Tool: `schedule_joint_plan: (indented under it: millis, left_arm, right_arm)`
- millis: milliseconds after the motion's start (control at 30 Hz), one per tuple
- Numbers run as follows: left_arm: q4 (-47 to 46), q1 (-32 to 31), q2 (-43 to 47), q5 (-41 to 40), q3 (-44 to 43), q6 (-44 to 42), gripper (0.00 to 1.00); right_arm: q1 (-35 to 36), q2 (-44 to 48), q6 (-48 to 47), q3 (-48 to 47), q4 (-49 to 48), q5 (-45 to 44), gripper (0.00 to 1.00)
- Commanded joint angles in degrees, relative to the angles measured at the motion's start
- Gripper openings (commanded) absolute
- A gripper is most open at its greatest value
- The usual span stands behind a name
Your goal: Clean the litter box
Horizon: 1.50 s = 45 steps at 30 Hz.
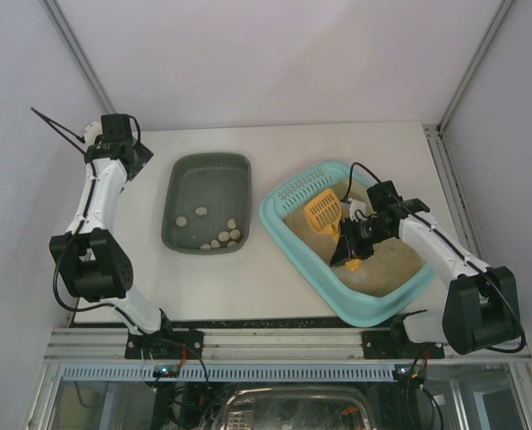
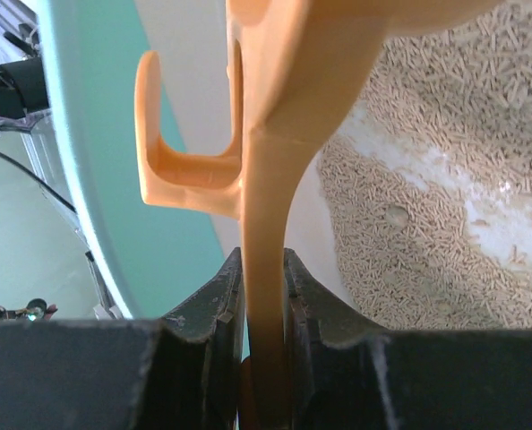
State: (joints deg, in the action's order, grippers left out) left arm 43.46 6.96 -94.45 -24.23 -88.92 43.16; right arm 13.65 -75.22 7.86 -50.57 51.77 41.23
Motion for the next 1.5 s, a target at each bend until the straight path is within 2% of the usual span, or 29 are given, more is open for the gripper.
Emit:
schedule_joint_plan:
  millis: [0,133,267,333,467,700,767,800,867,900,967,1133,1200,1400,1467]
  left_arm:
    - [2.1,-0.3,-0.2,-0.1,-2.4,-1.6,1.00]
    - [-0.3,-0.3,-1.1,0.0,0.8,0.7,1.00]
    - [0.3,-1.2,-4.3,0.5,-3.3,2.1,1.00]
    - [1.0,-2.3,-5.8,0.8,-7.4,1.6,1.00]
    - [8.6,-3.8,-11.6,-0.5,-19.7,-1.5,1.00]
    - [14.1,-5.0,-18.2,-0.4,-29.8,-2.8,1.00]
    - [15.0,-5.4,-20.4,0.4,-32.7,-2.7,1.00]
    - [15.4,-5.5,-21.2,0.8,-33.9,-2.5,1.00]
    - [15.5,-5.7,-22.2,1.3,-35.8,-2.5,1.00]
    - [15.5,-5.8,-22.3,1.2,-36.2,-2.3,1.00]
    - [14.8,-5.8,-22.2,1.1,-36.3,-1.6,1.00]
    - [12.1,-6.6,-21.9,4.8,-37.1,-0.9,1.00]
    - [9.3,-6.7,-20.6,5.2,-35.3,-1.2,1.00]
    - [-8.7,-6.7,-11.0,4.2,-14.7,-1.1,1.00]
    - [-13.5,-6.7,-8.9,3.4,-9.1,-0.3,1.00]
  right_arm:
    - [1.0,-1.8,-2.7,-4.0,-3.8,2.2,0.00]
    - [0.9,-3.9,-2.9,-5.3,-4.7,-2.4,0.00]
    - [-0.7,-3.1,-1.6,-3.4,-6.4,-4.8,0.00]
    - [-1.5,-2.1,-1.1,-3.0,-6.5,-4.2,0.00]
    - [-2.7,-0.3,0.5,-1.5,-6.1,-3.2,0.00]
    - [-2.3,-1.7,2.2,-0.7,-7.7,-1.8,0.00]
    - [-2.3,-1.9,2.7,-1.4,-6.8,-3.7,0.17]
    - [-2.2,-2.0,2.7,-2.0,-6.1,-4.7,0.31]
    - [-2.1,-2.1,2.9,-3.4,-4.8,-7.1,0.72]
    - [-2.0,-2.2,3.0,-4.2,-4.1,-8.6,0.85]
    - [-1.4,-2.3,3.2,-5.7,-2.7,-12.4,0.99]
    - [0.3,-1.9,7.2,-11.1,0.1,-28.2,1.00]
    - [-1.1,-2.4,7.8,-14.4,1.6,-28.4,1.00]
    - [0.2,-4.7,15.4,-25.1,8.8,-39.4,1.00]
    - [0.9,-5.4,15.0,-27.2,10.3,-41.7,1.00]
